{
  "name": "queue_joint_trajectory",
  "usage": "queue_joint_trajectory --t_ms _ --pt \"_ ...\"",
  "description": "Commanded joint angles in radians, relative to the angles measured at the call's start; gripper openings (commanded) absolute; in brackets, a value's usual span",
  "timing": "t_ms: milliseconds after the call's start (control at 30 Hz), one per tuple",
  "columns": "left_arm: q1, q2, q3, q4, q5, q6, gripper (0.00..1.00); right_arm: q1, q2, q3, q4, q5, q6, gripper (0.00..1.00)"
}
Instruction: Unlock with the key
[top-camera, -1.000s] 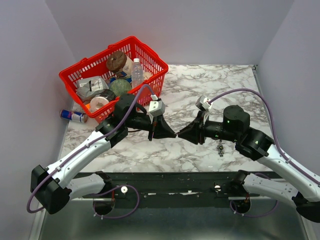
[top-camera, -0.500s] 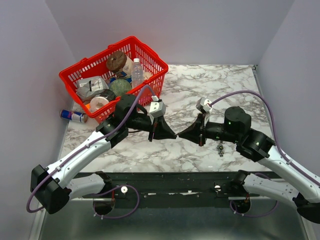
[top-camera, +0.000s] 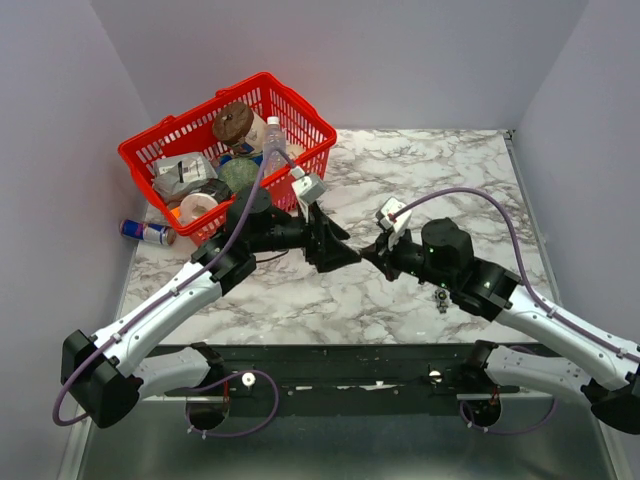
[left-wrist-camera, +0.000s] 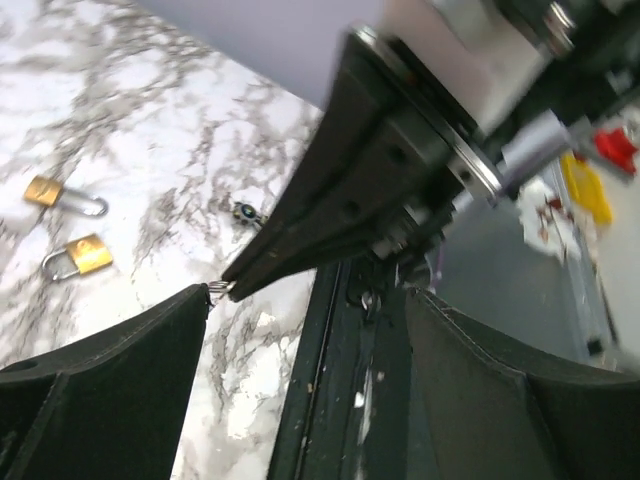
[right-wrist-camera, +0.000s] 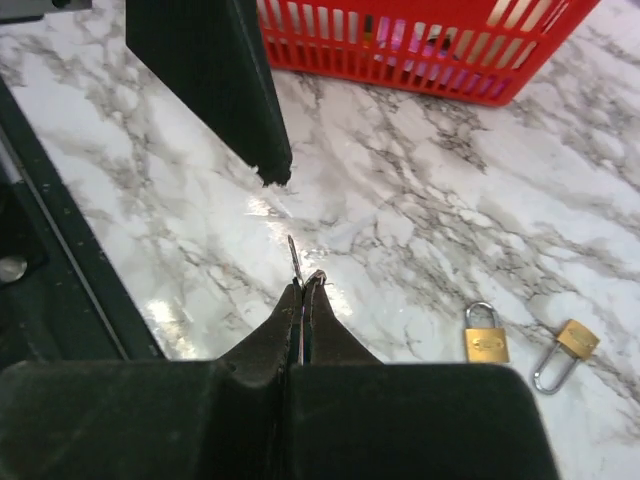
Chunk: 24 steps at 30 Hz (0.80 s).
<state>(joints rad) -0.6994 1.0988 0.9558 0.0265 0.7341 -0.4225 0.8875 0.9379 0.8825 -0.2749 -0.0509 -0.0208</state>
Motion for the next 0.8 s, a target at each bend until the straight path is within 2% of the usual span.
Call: queue_joint_trajectory --t_ms 0,33,133,367,467,767 --pt "0.02 0.016 0.029 -0.023 -0.312 -0.344 0.86 0.044 -0.036 -0.055 0.127 0.186 -0.099 0.01" --pt "0.023 0.029 0.021 -0.02 -0.329 -0.442 0.85 0.05 -0.048 -0.068 0.167 0.201 -0.105 0.01" --pt "0.028 0.047 -0.018 -0.014 -0.387 -0.597 0.81 0.067 -0.085 -0.121 0.248 0.255 -0.131 0.01" --pt "0.026 0.042 -0.153 0.226 -0.446 -0.884 0.73 0.185 -0.111 -0.233 0.436 0.472 -0.258 0.01" --pt "0.02 0.032 -0.192 0.276 -0.488 -0.935 0.7 0.214 -0.108 -0.269 0.505 0.528 -0.298 0.01" --pt "-0.055 0.059 -0.21 0.317 -0.564 -1.016 0.7 0.266 -0.099 -0.306 0.629 0.618 -0.41 0.01"
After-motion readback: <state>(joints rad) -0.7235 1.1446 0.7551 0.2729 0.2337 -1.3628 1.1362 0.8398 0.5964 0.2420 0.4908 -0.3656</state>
